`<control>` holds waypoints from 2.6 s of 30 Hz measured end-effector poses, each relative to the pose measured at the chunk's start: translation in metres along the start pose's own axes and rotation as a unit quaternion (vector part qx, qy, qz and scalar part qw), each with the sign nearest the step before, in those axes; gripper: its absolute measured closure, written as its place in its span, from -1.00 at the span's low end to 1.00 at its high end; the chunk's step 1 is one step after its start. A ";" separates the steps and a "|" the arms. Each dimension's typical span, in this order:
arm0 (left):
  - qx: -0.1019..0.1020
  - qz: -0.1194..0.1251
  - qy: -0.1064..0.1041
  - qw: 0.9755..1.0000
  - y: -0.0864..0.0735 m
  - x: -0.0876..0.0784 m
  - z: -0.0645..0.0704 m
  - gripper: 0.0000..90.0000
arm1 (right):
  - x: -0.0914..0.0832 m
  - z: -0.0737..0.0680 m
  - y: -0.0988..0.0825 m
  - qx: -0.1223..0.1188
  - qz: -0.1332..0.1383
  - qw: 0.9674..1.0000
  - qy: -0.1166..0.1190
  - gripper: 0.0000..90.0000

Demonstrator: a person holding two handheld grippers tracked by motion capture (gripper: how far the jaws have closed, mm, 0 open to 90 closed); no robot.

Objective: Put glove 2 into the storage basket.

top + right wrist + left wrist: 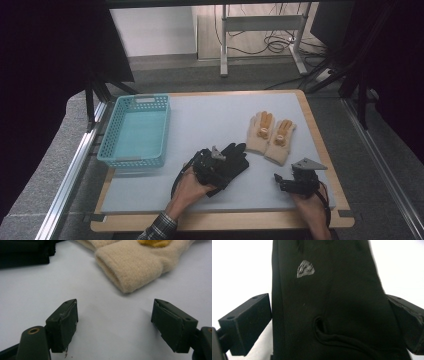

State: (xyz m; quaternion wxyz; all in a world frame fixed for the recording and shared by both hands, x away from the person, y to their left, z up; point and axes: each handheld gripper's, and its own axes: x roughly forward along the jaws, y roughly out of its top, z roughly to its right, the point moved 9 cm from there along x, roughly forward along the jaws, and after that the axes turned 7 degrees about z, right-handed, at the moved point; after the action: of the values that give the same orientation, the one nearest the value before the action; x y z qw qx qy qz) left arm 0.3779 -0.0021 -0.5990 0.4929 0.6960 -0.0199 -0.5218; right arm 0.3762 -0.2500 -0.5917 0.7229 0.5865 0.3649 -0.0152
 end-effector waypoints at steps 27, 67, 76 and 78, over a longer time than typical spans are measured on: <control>-0.004 0.004 0.006 1.000 0.011 -0.017 -0.011 0.52 | 0.000 0.000 0.000 0.001 0.001 1.000 0.000 -0.53; -0.168 0.030 0.198 0.965 0.012 -0.150 -0.201 0.47 | 0.000 0.000 0.000 0.002 0.001 1.000 0.000 -0.53; -0.257 -0.015 0.239 0.936 -0.045 -0.174 -0.266 0.45 | 0.000 0.000 0.000 0.002 0.001 1.000 0.001 -0.53; -0.265 -0.023 0.242 0.933 -0.050 -0.174 -0.271 0.44 | 0.000 0.000 0.000 0.002 0.001 1.000 0.001 -0.53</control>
State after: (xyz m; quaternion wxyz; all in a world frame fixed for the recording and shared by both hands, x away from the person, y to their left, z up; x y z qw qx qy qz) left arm 0.4765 0.2983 -0.5199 0.6373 0.6455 0.2552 -0.3347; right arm 0.3760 -0.2500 -0.5917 0.7214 0.5885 0.3648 -0.0149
